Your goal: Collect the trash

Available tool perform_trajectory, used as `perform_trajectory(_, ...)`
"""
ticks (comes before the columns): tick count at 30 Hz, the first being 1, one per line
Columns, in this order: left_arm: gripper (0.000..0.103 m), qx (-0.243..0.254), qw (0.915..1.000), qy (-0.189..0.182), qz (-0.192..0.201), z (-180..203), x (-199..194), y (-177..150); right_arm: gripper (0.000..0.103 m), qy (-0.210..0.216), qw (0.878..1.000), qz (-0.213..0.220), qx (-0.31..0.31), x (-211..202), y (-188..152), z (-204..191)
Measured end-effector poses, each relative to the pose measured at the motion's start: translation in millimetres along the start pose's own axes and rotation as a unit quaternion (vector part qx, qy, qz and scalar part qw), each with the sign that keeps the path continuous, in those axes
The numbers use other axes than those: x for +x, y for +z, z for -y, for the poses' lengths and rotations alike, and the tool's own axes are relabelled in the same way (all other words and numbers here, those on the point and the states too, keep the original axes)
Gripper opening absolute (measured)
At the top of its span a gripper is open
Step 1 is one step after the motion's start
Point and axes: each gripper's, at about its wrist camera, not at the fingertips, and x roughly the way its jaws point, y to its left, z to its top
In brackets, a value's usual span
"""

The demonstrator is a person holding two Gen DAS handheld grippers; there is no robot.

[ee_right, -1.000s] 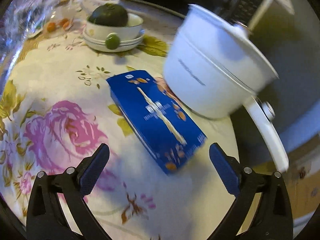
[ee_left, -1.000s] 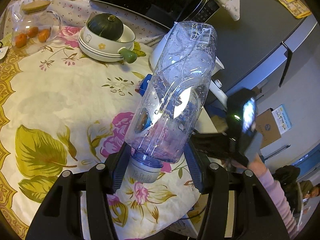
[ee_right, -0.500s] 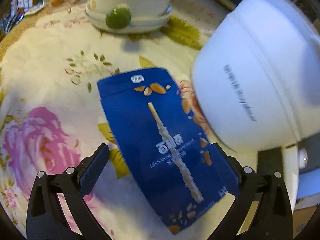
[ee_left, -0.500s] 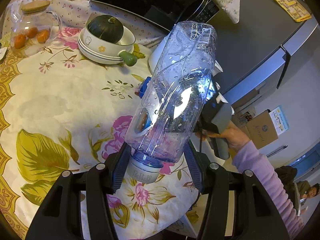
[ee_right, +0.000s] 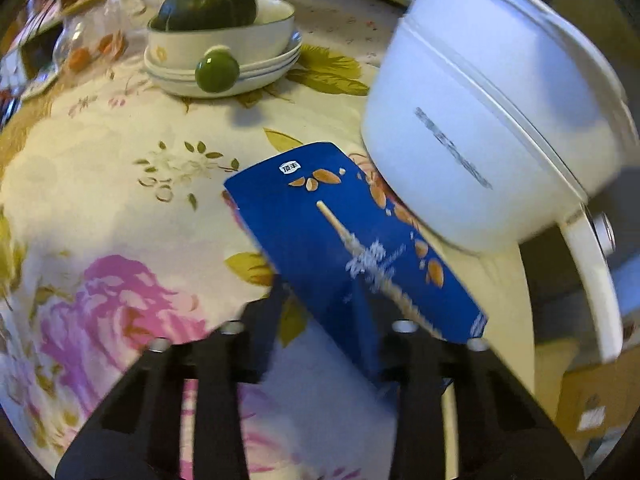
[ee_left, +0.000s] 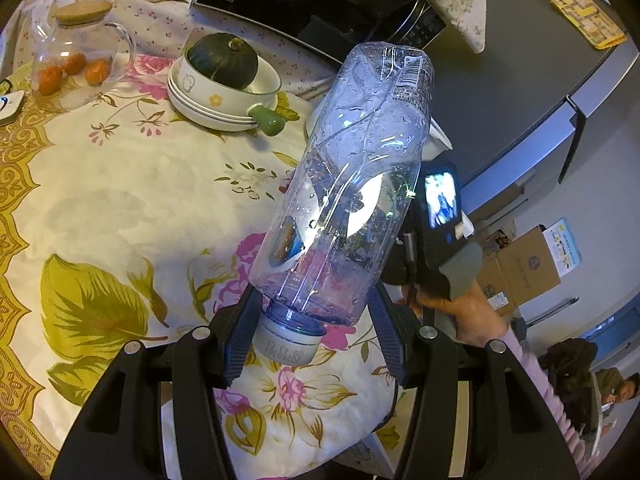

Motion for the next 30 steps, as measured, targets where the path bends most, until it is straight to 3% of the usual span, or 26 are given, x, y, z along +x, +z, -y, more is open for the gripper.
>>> perform_trajectory(1, 0.054, 0.000, 1.0000, 0.000, 0.001, 0.1, -1.1, -0.7, 0.000, 0.007, 1.000, -0.002, 0.030, -5.4, -4.6, 3.7)
perform_trajectory(5, 0.054, -0.004, 1.0000, 0.001, 0.008, -1.2, -7.0, -2.4, 0.000, 0.006, 0.997, -0.014, 0.081, -13.5, -27.5, 10.5)
perform_trajectory(11, 0.054, -0.002, 0.9999, -0.011, 0.012, -0.1, -14.6, -2.3, 0.000, -0.016, 0.999, 0.016, 0.034, -31.8, -42.1, 12.2)
perform_trajectory(12, 0.054, -0.002, 0.9999, -0.012, 0.011, -0.3, -13.7, -1.7, 0.008, -0.014, 1.000, 0.017, 0.022, -32.0, -39.9, 14.2)
perform_trajectory(13, 0.054, -0.004, 0.9999, -0.014, 0.007, -1.0, -11.6, -1.5, 0.037, -0.015, 1.000, 0.019, 0.011, -30.8, -36.0, 17.1)
perform_trajectory(14, 0.054, -0.007, 0.9998, -0.016, 0.004, -1.7, -9.2, -1.3, 0.056, -0.026, 0.999, 0.031, 0.002, -31.5, -32.4, 20.2)
perform_trajectory(15, 0.054, -0.008, 0.9998, -0.017, 0.001, -2.3, -7.2, -0.7, 0.089, -0.032, 0.999, 0.042, -0.009, -33.0, -29.2, 21.8)
perform_trajectory(16, 0.054, -0.011, 0.9997, -0.020, -0.005, -2.5, -3.9, -0.7, 0.096, -0.037, 0.997, 0.057, -0.028, -33.2, -23.9, 23.7)
perform_trajectory(18, 0.054, -0.009, 0.9997, -0.022, -0.011, -1.5, 0.0, -0.6, 0.096, -0.017, 0.997, 0.055, -0.055, -25.9, -12.8, 28.3)
perform_trajectory(24, 0.054, 0.001, 0.9996, -0.019, -0.021, 3.1, 10.1, 1.0, 0.096, 0.015, 0.987, -0.005, -0.158, 13.0, 6.1, 33.2)
perform_trajectory(28, 0.054, -0.006, 0.9992, -0.018, -0.035, -0.3, 18.9, 2.1, 0.096, 0.052, 0.979, -0.055, -0.189, 42.0, 7.8, 35.9)
perform_trajectory(30, 0.054, -0.007, 0.9990, -0.016, -0.041, -0.4, 22.6, 1.6, 0.097, 0.071, 0.980, -0.049, -0.179, 45.4, 11.3, 40.2)
